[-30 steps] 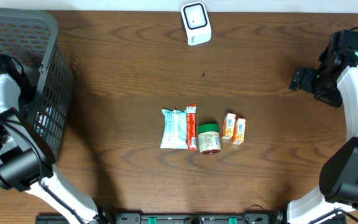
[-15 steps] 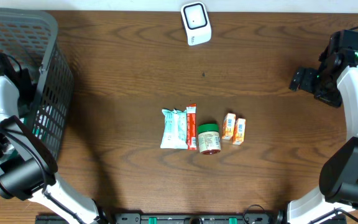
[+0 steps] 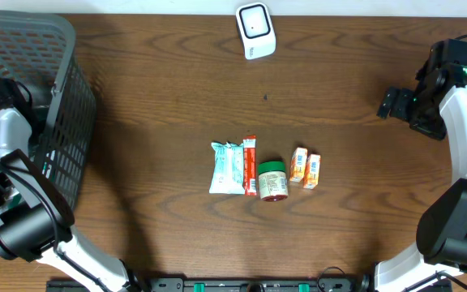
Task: Scan the item barcode
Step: 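Grasp the green 3M Comfort Grip gloves pack with the left gripper, then lift the glove pack out and carry it left of the green packet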
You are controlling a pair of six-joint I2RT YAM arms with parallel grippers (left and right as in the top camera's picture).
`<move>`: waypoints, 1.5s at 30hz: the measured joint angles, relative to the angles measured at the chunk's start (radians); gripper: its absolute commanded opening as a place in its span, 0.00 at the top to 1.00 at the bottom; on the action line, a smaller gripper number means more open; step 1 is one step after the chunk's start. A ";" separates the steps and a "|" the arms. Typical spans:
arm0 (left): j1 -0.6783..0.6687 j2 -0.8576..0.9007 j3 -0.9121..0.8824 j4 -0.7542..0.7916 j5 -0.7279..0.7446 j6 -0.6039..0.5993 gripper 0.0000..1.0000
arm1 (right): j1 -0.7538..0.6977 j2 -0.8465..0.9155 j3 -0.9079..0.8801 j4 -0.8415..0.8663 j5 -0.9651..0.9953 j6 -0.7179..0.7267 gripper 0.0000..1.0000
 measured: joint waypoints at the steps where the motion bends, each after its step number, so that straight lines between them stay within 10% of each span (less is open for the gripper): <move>1: 0.006 0.000 0.000 0.003 -0.006 -0.011 0.16 | 0.000 0.000 0.000 0.000 0.000 0.000 0.01; 9: 0.108 0.007 -0.004 0.008 -0.015 -0.092 0.48 | 0.000 0.000 0.000 0.000 0.000 0.000 0.01; 13: 0.145 0.009 -0.006 0.027 0.044 -0.108 0.93 | 0.000 0.000 0.000 0.000 0.000 0.000 0.01; 26: 0.145 -0.077 0.033 -0.047 0.267 -0.202 0.93 | 0.000 0.000 0.000 0.000 0.000 0.000 0.01; 45: -0.026 -1.086 0.104 -0.054 0.328 -0.427 0.93 | 0.000 0.000 0.000 0.000 0.000 0.000 0.01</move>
